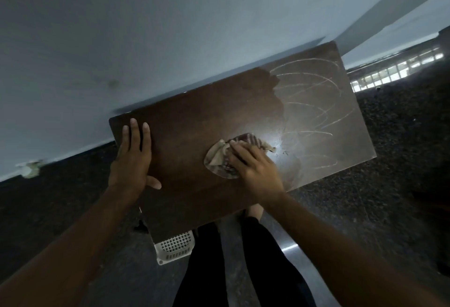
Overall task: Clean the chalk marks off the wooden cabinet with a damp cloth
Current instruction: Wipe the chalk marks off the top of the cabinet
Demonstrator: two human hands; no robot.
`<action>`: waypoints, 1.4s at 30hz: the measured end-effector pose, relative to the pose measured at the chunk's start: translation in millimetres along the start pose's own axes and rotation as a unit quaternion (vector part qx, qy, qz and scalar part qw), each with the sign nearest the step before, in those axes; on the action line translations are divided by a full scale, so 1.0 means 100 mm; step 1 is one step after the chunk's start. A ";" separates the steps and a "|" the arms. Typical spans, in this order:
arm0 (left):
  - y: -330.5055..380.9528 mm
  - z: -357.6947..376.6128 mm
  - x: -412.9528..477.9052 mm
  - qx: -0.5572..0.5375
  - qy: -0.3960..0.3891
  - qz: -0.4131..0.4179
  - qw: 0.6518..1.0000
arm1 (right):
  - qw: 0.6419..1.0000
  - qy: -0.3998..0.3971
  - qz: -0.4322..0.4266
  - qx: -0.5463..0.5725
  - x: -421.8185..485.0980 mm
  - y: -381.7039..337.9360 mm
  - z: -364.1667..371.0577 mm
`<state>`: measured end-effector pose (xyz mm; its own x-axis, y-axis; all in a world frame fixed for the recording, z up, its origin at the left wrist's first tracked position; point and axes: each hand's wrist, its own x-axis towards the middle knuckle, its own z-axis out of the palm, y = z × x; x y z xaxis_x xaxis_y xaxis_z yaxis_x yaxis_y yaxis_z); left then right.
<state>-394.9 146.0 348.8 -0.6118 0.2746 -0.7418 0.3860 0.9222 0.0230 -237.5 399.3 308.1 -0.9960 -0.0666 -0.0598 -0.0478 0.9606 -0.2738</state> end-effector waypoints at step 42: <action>0.08 0.01 -0.09 0.035 0.025 -0.019 0.999 | 0.970 -0.033 0.236 0.046 -0.02 0.04 -0.25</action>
<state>-385.4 150.3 354.8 -0.6603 0.2539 -0.7068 0.4078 0.9115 -0.0535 -237.2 410.4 331.4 -0.8981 0.3553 -0.2592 0.4226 0.8605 -0.2845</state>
